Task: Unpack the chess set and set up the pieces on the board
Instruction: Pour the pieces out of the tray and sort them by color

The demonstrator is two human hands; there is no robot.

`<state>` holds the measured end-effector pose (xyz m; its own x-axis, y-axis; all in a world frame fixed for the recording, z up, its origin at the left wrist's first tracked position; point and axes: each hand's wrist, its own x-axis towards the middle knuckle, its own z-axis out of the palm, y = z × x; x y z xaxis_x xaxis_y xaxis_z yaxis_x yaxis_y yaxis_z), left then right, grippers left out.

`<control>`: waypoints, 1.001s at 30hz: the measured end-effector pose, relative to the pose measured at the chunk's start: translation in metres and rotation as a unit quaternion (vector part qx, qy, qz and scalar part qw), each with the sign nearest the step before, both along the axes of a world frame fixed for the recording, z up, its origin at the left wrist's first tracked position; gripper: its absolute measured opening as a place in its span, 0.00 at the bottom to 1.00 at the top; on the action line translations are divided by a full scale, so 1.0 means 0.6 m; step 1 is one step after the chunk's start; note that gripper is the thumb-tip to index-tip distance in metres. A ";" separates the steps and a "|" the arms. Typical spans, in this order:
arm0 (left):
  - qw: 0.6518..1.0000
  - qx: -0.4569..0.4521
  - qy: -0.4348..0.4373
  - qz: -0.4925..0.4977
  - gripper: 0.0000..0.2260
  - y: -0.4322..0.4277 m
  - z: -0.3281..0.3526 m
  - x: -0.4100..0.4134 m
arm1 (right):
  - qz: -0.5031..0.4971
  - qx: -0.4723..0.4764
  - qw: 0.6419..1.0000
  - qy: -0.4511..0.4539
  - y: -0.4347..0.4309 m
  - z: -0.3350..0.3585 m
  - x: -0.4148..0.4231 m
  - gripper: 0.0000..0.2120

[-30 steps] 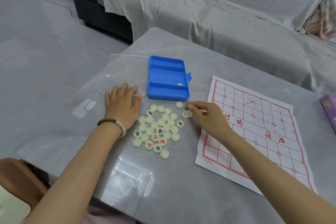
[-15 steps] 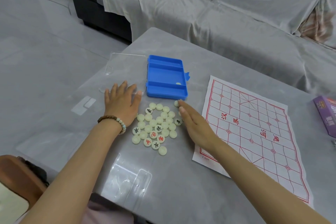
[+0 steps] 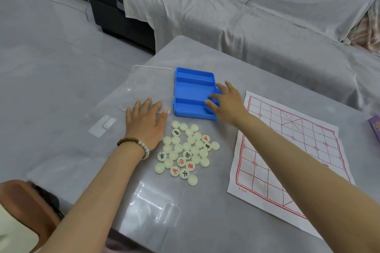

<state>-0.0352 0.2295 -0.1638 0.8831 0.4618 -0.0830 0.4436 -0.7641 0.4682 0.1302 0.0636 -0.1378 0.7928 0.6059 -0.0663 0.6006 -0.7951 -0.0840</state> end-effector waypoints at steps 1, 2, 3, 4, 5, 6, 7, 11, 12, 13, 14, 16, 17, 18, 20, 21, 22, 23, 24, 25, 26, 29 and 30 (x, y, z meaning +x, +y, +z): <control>1.000 -0.002 -0.001 0.000 0.22 0.001 0.000 0.000 | 0.011 -0.011 1.000 -0.011 0.002 -0.003 0.003 0.20; 1.000 -0.004 -0.001 0.000 0.22 0.002 0.000 0.000 | 0.020 0.001 0.999 -0.026 0.002 -0.005 0.005 0.18; 1.000 -0.006 -0.001 -0.001 0.22 0.002 0.000 -0.001 | 0.024 0.030 0.998 -0.043 0.002 -0.007 0.004 0.16; 1.000 -0.007 -0.001 -0.002 0.22 0.003 0.000 -0.001 | 0.025 0.068 0.996 -0.059 0.000 -0.008 0.003 0.14; 1.000 -0.006 -0.001 -0.003 0.22 0.003 0.001 -0.001 | 0.025 0.101 0.992 -0.073 -0.002 -0.008 0.003 0.12; 1.000 -0.004 0.000 -0.004 0.22 0.002 0.001 -0.001 | 0.023 0.123 0.989 -0.077 -0.003 -0.007 0.001 0.10; 1.000 -0.002 0.001 -0.004 0.22 0.002 0.001 -0.001 | 0.020 0.133 0.988 -0.068 -0.004 -0.006 0.001 0.09; 1.000 0.001 0.001 -0.005 0.22 0.001 0.003 -0.001 | 0.027 0.188 0.982 -0.021 -0.009 0.002 -0.006 0.06; 1.000 0.001 0.001 -0.005 0.22 0.001 0.003 -0.001 | 0.016 0.219 0.976 -0.009 -0.011 0.008 -0.010 0.05; 1.000 0.001 0.001 -0.005 0.22 0.001 0.002 -0.001 | -0.001 0.254 0.967 0.016 -0.013 0.015 -0.018 0.05; 1.000 0.001 0.002 -0.004 0.22 0.001 0.002 -0.001 | -0.013 0.287 0.956 0.053 -0.015 0.022 -0.028 0.04; 1.000 0.000 0.002 -0.002 0.22 0.001 0.001 0.000 | -0.014 0.323 0.938 0.129 -0.022 0.027 -0.054 0.05; 1.000 -0.001 0.000 0.000 0.22 0.002 0.000 0.000 | -0.013 0.323 0.933 0.160 -0.027 0.025 -0.068 0.06; 1.000 -0.003 -0.003 0.004 0.23 0.003 -0.001 0.000 | -0.017 0.318 0.931 0.181 -0.033 0.019 -0.081 0.06; 1.000 -0.014 -0.016 0.016 0.24 0.006 -0.002 0.000 | -0.032 0.298 0.936 0.182 -0.043 0.001 -0.098 0.05; 0.999 -0.022 -0.026 0.023 0.24 0.007 -0.003 -0.001 | -0.037 0.284 0.944 0.164 -0.048 -0.008 -0.101 0.05; 0.999 -0.028 -0.035 0.030 0.24 0.008 -0.003 -0.001 | -0.039 0.270 0.951 0.143 -0.051 -0.015 -0.102 0.05; 0.998 -0.034 -0.043 0.037 0.25 0.008 -0.002 -0.002 | -0.040 0.262 0.956 0.128 -0.053 -0.020 -0.103 0.05; 0.997 -0.035 -0.052 0.048 0.25 0.010 -0.001 -0.003 | -0.042 0.262 0.957 0.121 -0.054 -0.023 -0.103 0.05; 0.996 -0.034 -0.060 0.062 0.26 0.012 0.000 -0.004 | -0.044 0.272 0.954 0.118 -0.055 -0.023 -0.104 0.05; 0.994 -0.036 -0.068 0.082 0.26 0.014 0.001 -0.006 | -0.050 0.293 0.948 0.112 -0.056 -0.022 -0.105 0.04; 0.979 -0.075 -0.099 0.162 0.30 0.020 0.004 -0.009 | -0.092 0.371 0.920 0.082 -0.058 -0.011 -0.101 0.03; 0.973 -0.095 -0.109 0.182 0.31 0.020 0.004 -0.009 | -0.116 0.383 0.912 0.091 -0.056 -0.007 -0.096 0.05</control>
<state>-0.0406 0.2414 -0.1616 0.6707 0.7413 -0.0263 0.5430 -0.4666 0.6981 0.0725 0.0299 -0.1421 0.9238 0.3465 0.1629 0.3443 -0.5657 -0.7493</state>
